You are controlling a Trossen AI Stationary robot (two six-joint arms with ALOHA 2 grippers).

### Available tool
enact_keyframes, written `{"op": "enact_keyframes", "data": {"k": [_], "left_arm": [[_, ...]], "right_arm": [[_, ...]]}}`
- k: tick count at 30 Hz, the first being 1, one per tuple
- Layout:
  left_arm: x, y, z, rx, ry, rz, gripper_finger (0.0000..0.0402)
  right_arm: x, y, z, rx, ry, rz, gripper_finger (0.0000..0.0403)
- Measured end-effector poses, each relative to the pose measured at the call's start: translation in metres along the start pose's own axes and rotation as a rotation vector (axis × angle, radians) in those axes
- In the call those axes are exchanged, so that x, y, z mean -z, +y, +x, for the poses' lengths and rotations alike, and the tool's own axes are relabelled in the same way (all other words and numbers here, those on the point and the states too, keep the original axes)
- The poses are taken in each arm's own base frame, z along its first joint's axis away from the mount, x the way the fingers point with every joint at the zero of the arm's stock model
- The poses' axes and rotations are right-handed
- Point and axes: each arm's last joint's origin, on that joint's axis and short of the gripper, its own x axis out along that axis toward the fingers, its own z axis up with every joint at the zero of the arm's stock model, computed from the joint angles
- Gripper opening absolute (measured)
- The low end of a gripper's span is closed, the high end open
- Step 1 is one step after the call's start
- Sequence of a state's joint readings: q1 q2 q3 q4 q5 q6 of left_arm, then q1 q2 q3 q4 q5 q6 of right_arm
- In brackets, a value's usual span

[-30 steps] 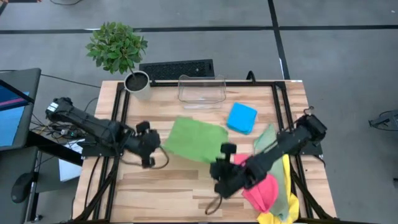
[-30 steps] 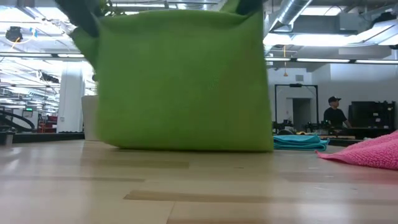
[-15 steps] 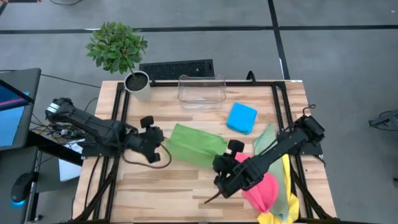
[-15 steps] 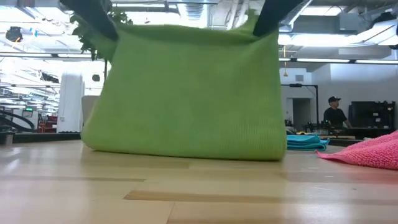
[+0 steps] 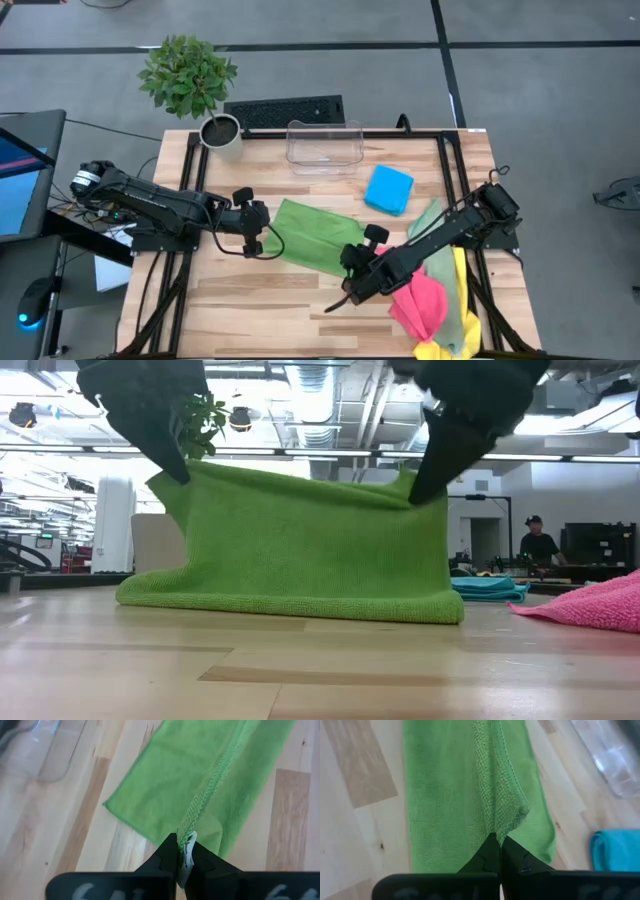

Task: Fold microfiber towels
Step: Fold the green microfiber towel

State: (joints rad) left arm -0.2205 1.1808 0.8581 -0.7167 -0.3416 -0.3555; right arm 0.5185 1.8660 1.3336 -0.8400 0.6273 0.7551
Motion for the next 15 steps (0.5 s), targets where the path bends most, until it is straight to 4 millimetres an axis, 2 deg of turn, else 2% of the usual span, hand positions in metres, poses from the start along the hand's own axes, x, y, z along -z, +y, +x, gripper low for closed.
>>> {"op": "enact_keyframes", "data": {"k": [7, 11, 15], "left_arm": [[-0.007, 0.008, 0.006, -0.008, -0.057, 0.015, 0.0], [0.003, 0.011, 0.022, 0.042, -0.05, 0.005, 0.0], [0.008, 0.017, 0.029, -0.003, -0.056, -0.025, 0.0]], "right_arm": [[0.011, -0.004, 0.016, 0.001, 0.033, 0.014, 0.0017], [0.014, -0.002, 0.016, -0.025, 0.047, 0.019, 0.0017], [0.016, -0.001, 0.015, -0.015, 0.047, 0.013, 0.002]]}}
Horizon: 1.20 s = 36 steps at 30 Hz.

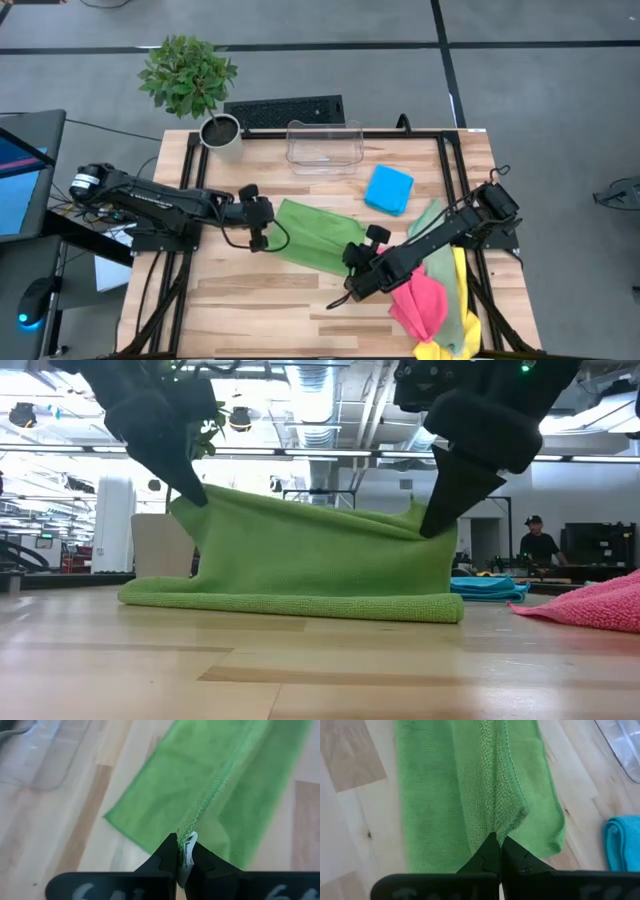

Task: Fold microfiber towels
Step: Fold the green microfiber towel

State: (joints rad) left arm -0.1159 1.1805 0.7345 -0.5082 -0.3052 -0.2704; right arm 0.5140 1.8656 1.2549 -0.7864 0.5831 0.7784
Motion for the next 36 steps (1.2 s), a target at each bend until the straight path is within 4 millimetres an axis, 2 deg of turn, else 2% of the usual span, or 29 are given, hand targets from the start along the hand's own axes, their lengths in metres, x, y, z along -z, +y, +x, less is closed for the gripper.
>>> {"op": "enact_keyframes", "data": {"k": [10, 20, 26, 30, 36], "left_arm": [[-0.008, 0.01, 0.005, -0.009, -0.042, 0.03, 0.0], [-0.006, 0.013, 0.044, -0.103, 0.047, 0.076, 0.0], [-0.007, 0.012, 0.055, -0.173, 0.046, 0.143, 0.0004], [-0.009, 0.014, 0.054, -0.214, 0.027, 0.177, 0.004], [-0.018, 0.011, 0.05, -0.15, 0.0, 0.212, 0.0137]], "right_arm": [[0.008, -0.012, 0.018, 0.044, 0.039, 0.053, 0.0029], [0.019, -0.016, 0.024, 0.051, 0.097, 0.087, 0.0046], [0.021, -0.017, 0.025, 0.064, 0.104, 0.107, 0.0077], [0.022, -0.02, 0.022, 0.087, 0.112, 0.105, 0.0123], [0.018, -0.029, 0.007, 0.1, 0.076, 0.121, 0.019]]}}
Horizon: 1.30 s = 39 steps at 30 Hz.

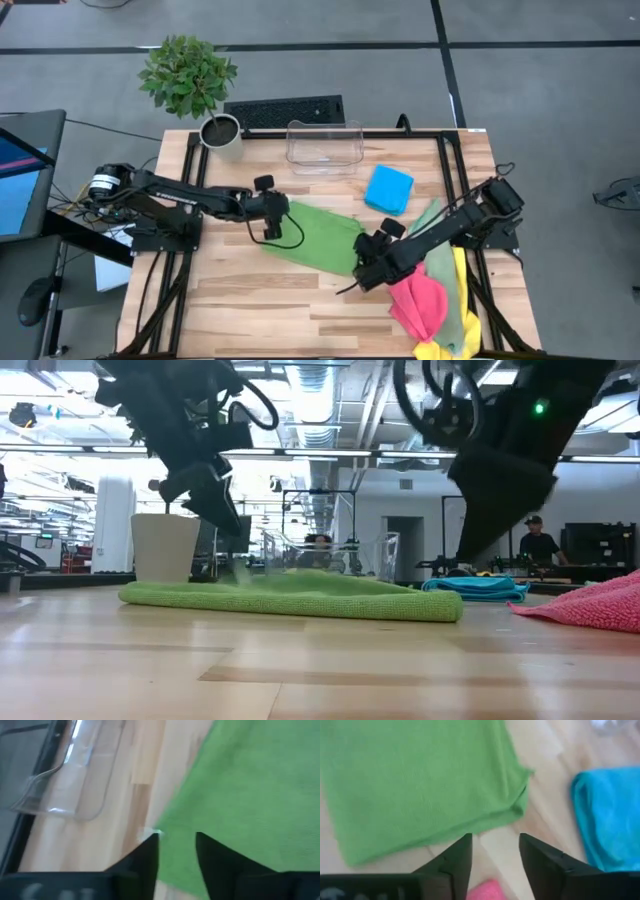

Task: Fold microfiber towels
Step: Fold the green microfiber towel

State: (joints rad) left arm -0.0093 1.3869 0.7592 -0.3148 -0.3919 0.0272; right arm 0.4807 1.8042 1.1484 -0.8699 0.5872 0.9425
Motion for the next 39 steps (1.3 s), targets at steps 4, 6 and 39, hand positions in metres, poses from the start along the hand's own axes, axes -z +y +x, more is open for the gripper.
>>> {"op": "enact_keyframes", "data": {"k": [4, 6, 39], "left_arm": [[-0.007, 0.001, -0.003, 0.019, -0.021, 0.007, 0.0198], [-0.009, 0.002, -0.005, -0.001, -0.016, 0.009, 0.0222], [-0.017, -0.007, -0.016, 0.382, 0.053, -0.096, 0.0231]], "right_arm": [[-0.003, -0.006, -0.022, -0.019, -0.112, 0.023, 0.0209], [-0.002, -0.011, -0.03, -0.026, -0.161, 0.053, 0.0212], [-0.032, -0.104, 0.1, -0.367, -0.036, 0.051, 0.0145]]}}
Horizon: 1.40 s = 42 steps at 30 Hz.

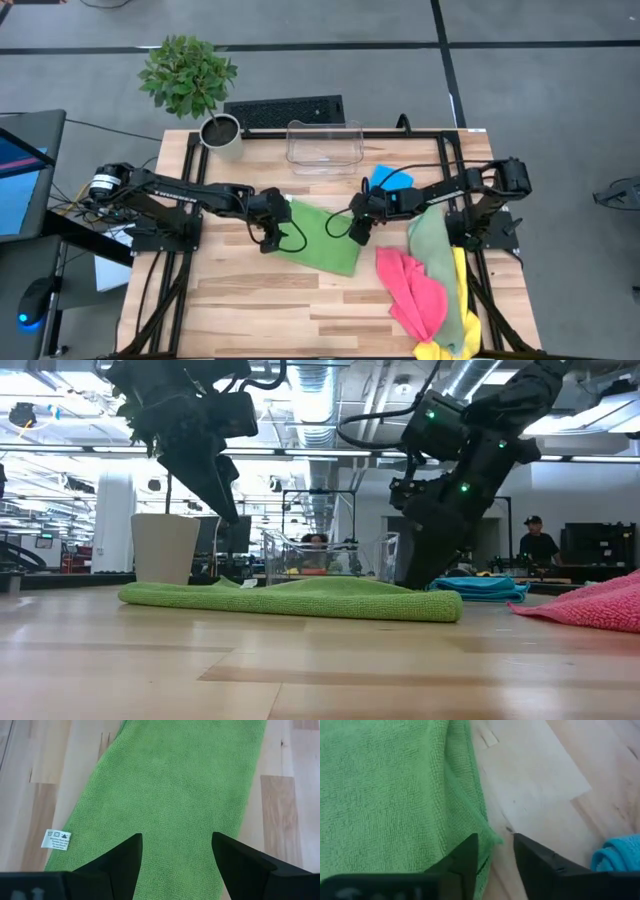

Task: Fold microfiber towels
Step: Fold the green microfiber towel

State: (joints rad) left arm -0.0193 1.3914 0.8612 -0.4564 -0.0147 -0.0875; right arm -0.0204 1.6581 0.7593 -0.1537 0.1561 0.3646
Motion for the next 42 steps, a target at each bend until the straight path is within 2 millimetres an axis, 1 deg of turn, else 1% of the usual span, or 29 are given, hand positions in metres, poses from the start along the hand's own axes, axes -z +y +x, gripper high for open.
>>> {"op": "enact_keyframes", "data": {"k": [6, 9, 10, 14, 18, 22, 25, 28, 33, 37, 40, 42], "left_arm": [[0.0, 0.0, 0.0, -0.001, 0.002, -0.003, 0.0231], [0.0, 0.0, 0.0, -0.001, 0.002, -0.003, 0.0231], [0.0, 0.0, 0.0, -0.001, 0.002, -0.004, 0.0231], [0.0, 0.0, 0.0, -0.001, 0.002, -0.003, 0.0231], [0.0, 0.0, 0.0, -0.001, 0.002, -0.003, 0.0231], [0.0, 0.0, 0.0, -0.001, 0.002, -0.003, 0.0231], [0.0, 0.0, 0.0, -0.001, 0.001, -0.003, 0.0231], [0.0, 0.0, 0.0, -0.001, 0.002, -0.003, 0.0231], [0.0, 0.0, 0.0, -0.001, 0.002, -0.012, 0.0231], [0.0, 0.0, 0.0, -0.001, 0.002, -0.018, 0.0231], [-0.001, -0.001, 0.0, 0.005, -0.01, -0.026, 0.0231], [-0.003, -0.003, 0.001, 0.016, -0.035, -0.023, 0.0231]], "right_arm": [[-0.001, 0.0, 0.0, -0.004, -0.005, -0.035, 0.0055], [-0.001, 0.0, 0.0, -0.003, -0.006, -0.057, 0.0017], [-0.001, 0.0, 0.0, -0.004, -0.008, -0.06, 0.0012], [-0.005, 0.005, -0.006, -0.012, -0.026, -0.068, 0.0012], [-0.006, 0.013, -0.02, -0.015, -0.03, -0.071, 0.0007], [0.004, 0.023, -0.032, 0.018, -0.012, -0.047, 0.0008], [0.013, 0.033, -0.035, 0.009, 0.008, -0.034, 0.0005], [0.02, 0.041, -0.038, 0.036, 0.009, -0.025, 0.0007], [0.025, 0.051, -0.042, 0.029, 0.007, -0.011, 0.0012], [0.021, 0.064, -0.06, 0.026, -0.082, -0.03, 0.0005], [0.028, 0.064, -0.068, 0.073, -0.067, -0.031, 0.0009], [0.032, 0.061, -0.068, 0.113, -0.037, -0.008, 0.0014]]}}
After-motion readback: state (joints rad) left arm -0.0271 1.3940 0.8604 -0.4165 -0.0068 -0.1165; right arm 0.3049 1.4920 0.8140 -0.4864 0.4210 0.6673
